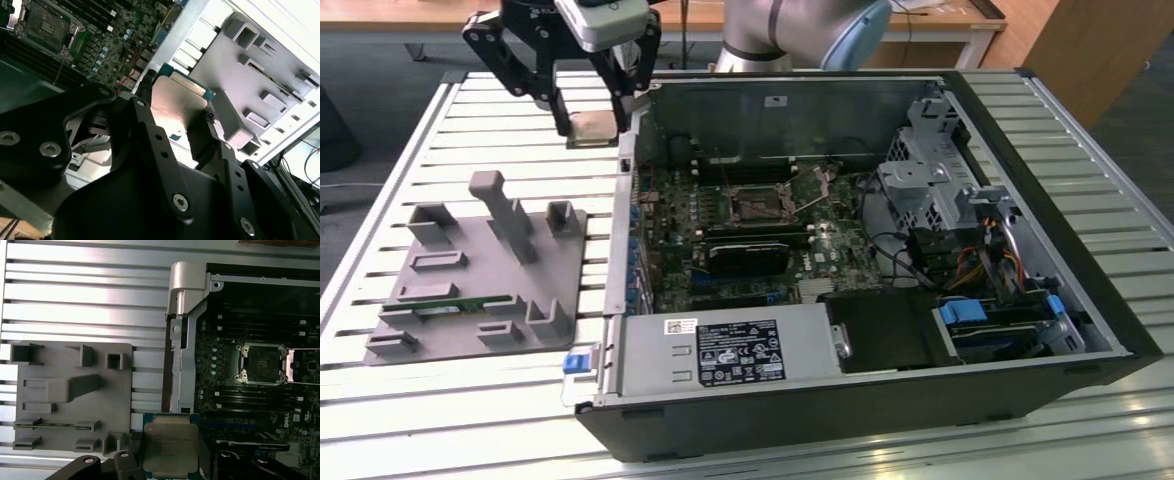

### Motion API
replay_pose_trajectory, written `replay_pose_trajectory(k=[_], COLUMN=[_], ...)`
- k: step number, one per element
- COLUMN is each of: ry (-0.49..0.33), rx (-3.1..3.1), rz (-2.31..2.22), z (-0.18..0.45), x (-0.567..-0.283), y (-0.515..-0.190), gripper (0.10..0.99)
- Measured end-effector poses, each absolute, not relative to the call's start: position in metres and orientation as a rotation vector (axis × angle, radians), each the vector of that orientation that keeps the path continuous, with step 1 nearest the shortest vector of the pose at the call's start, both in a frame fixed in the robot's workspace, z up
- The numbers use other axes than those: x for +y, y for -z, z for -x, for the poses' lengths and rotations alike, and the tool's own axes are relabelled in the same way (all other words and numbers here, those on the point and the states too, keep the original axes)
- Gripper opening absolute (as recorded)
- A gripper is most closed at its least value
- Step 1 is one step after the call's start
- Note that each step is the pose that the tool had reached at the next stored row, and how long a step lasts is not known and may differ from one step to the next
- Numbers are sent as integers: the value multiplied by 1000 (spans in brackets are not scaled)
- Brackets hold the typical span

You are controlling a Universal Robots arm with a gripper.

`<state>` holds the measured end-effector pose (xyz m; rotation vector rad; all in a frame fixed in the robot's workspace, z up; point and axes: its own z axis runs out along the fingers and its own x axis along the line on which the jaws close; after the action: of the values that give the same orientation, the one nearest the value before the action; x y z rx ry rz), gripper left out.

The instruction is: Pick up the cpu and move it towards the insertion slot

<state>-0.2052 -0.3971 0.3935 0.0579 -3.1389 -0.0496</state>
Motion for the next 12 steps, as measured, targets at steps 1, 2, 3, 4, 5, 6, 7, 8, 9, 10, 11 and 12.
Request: replay_pose_trajectory(k=[1,2,3,4,5,6,7,8,9,10,11,12], ry=[50,50,50,50,50,50,50,50,50,50,50,50], rx=[-3139,-3139,-3139,-3139,-3139,-3139,-3139,-3139,-3139,-3139,-3139,-3139], rz=[-58,-58,-58,-58,-58,-58,-58,-58,-58,-58,-58,-58], z=[204,202,201,199,197,195,193,191,189,186,185,183], x=[-397,-397,-397,-397,-397,-397,-397,-397,-397,-397,-397,-397], y=[-393,-394,-393,-393,-393,-393,-393,-393,-394,-393,-393,-393], gripper=[533,533,533,533,533,533,533,533,533,533,533,533])
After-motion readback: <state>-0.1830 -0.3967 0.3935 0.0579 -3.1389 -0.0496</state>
